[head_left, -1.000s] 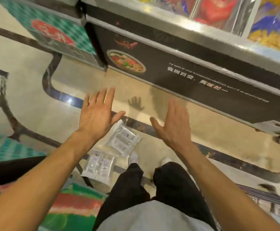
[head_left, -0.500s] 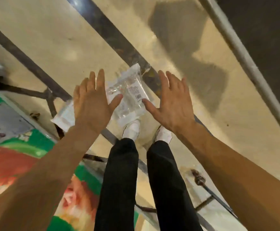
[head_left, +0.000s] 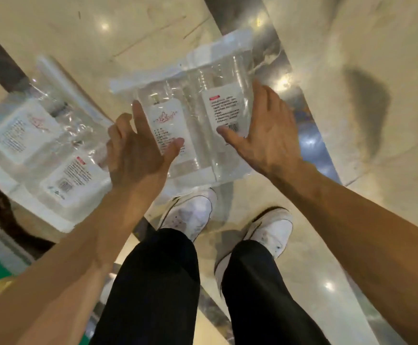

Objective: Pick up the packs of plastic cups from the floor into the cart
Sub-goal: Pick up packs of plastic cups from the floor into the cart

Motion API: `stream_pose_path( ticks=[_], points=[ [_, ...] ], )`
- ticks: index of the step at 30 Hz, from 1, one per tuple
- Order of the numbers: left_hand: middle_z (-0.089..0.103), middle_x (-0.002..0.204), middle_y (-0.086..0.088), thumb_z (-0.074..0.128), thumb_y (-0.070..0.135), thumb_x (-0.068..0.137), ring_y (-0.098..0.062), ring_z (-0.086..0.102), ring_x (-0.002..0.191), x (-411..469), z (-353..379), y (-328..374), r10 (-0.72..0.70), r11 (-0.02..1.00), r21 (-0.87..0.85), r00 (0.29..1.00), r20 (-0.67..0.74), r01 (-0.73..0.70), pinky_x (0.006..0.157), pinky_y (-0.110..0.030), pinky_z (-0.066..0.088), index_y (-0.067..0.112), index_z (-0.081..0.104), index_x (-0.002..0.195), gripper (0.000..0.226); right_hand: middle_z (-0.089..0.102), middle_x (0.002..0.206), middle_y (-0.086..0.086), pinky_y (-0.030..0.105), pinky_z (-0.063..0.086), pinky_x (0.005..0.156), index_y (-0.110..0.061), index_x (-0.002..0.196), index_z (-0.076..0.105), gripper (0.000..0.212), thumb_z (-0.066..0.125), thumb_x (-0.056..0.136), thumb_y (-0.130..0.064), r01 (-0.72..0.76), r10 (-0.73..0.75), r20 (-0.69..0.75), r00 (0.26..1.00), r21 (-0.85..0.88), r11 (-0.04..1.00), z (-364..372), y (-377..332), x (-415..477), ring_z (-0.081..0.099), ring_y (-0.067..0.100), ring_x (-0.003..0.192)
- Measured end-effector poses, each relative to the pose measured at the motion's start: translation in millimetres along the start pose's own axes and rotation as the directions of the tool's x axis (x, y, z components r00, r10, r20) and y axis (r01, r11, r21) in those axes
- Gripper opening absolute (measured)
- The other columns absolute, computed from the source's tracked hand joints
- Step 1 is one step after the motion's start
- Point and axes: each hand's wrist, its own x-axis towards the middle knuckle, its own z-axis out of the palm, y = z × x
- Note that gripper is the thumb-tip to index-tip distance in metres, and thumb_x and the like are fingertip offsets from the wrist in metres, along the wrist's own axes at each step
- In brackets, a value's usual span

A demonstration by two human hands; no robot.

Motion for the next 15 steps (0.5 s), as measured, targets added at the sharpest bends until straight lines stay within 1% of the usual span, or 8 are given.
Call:
stream_pose_path(
  ticks=[3, 5, 6, 8, 9, 11, 12, 15],
  points=[
    [0.030, 0.159, -0.022, 0.057, 0.071, 0.098, -0.045, 0.035, 0.142, 12.7, 24.9, -3.2, -0.048, 0.988, -0.148, 0.999, -0.023, 0.044, 0.117, -0.059, 0.034, 0.006, 0.010, 0.169, 0.107, 0.046, 0.159, 0.018, 0.056, 0.043, 0.115, -0.006, 0.165, 0.028, 0.120, 0.068, 0.082, -0.082, -0.063, 0.063, -0.002, 0.998, 0.073, 0.995, 21.0, 11.6, 10.1, 0.048, 0.039, 0.142],
    [0.025, 0.163, -0.018, 0.059, 0.072, 0.097, -0.046, 0.034, 0.146, 19.3, 35.9, -7.6, -0.090, 0.952, -0.294, 0.996, -0.013, 0.083, 0.118, -0.062, 0.033, 0.011, 0.000, 0.170, 0.112, 0.043, 0.161, 0.016, 0.054, 0.041, 0.118, -0.006, 0.167, 0.021, 0.129, 0.075, 0.078, -0.081, -0.110, 0.109, 0.012, 0.994, 0.138, 0.984, 27.3, 12.4, 14.1, 0.043, 0.036, 0.147],
    [0.024, 0.165, -0.016, 0.060, 0.074, 0.096, -0.045, 0.034, 0.147, 21.5, 39.1, -9.2, -0.111, 0.924, -0.367, 0.994, 0.006, 0.105, 0.118, -0.061, 0.034, 0.015, -0.006, 0.171, 0.116, 0.040, 0.163, 0.015, 0.052, 0.038, 0.118, -0.007, 0.168, 0.017, 0.131, 0.077, 0.077, -0.080, -0.135, 0.132, 0.030, 0.991, 0.167, 0.977, 30.0, 12.2, 15.6, 0.040, 0.034, 0.149],
    [0.026, 0.165, -0.013, 0.064, 0.075, 0.093, -0.043, 0.039, 0.147, 24.3, 40.6, -11.6, -0.153, 0.864, -0.479, 0.987, 0.049, 0.157, 0.113, -0.054, 0.039, 0.023, -0.013, 0.170, 0.121, 0.039, 0.162, 0.015, 0.047, 0.036, 0.118, -0.006, 0.169, 0.015, 0.134, 0.081, 0.076, -0.076, -0.154, 0.147, 0.050, 0.988, 0.227, 0.962, 35.0, 9.7, 18.6, 0.037, 0.032, 0.150],
    [0.028, 0.164, -0.012, 0.067, 0.073, 0.092, -0.041, 0.043, 0.145, 25.2, 39.9, -11.3, -0.164, 0.839, -0.515, 0.984, 0.066, 0.174, 0.108, -0.048, 0.041, 0.024, -0.014, 0.170, 0.123, 0.039, 0.161, 0.015, 0.045, 0.035, 0.118, -0.005, 0.169, 0.016, 0.135, 0.083, 0.075, -0.075, -0.161, 0.152, 0.052, 0.987, 0.255, 0.953, 36.1, 8.7, 19.7, 0.036, 0.031, 0.149],
    [0.030, 0.164, -0.011, 0.073, 0.066, 0.093, -0.035, 0.047, 0.142, 24.6, 35.4, -8.6, -0.166, 0.813, -0.551, 0.982, 0.085, 0.186, 0.099, -0.036, 0.038, 0.021, -0.014, 0.170, 0.125, 0.040, 0.158, 0.014, 0.042, 0.036, 0.118, -0.005, 0.168, 0.017, 0.138, 0.089, 0.070, -0.072, -0.179, 0.170, 0.056, 0.984, 0.299, 0.937, 34.4, 6.5, 20.1, 0.038, 0.028, 0.147],
    [0.029, 0.164, -0.011, 0.075, 0.063, 0.092, -0.032, 0.046, 0.143, 23.1, 31.5, -6.8, -0.159, 0.810, -0.558, 0.983, 0.087, 0.180, 0.100, -0.033, 0.036, 0.019, -0.013, 0.170, 0.126, 0.041, 0.156, 0.013, 0.041, 0.039, 0.116, -0.007, 0.168, 0.018, 0.139, 0.091, 0.068, -0.070, -0.187, 0.178, 0.058, 0.982, 0.313, 0.931, 30.6, 4.8, 18.8, 0.040, 0.027, 0.144],
    [0.025, 0.167, -0.013, 0.081, 0.057, 0.090, -0.029, 0.036, 0.151, 14.1, 10.7, 0.4, -0.128, 0.815, -0.561, 0.989, 0.068, 0.144, 0.108, -0.029, 0.031, 0.013, -0.011, 0.170, 0.130, 0.042, 0.150, 0.009, 0.036, 0.044, 0.106, -0.010, 0.166, 0.022, 0.136, 0.094, 0.065, -0.067, -0.203, 0.197, 0.051, 0.979, 0.345, 0.916, 5.9, -3.4, 10.1, 0.044, 0.023, 0.137]
  ],
)
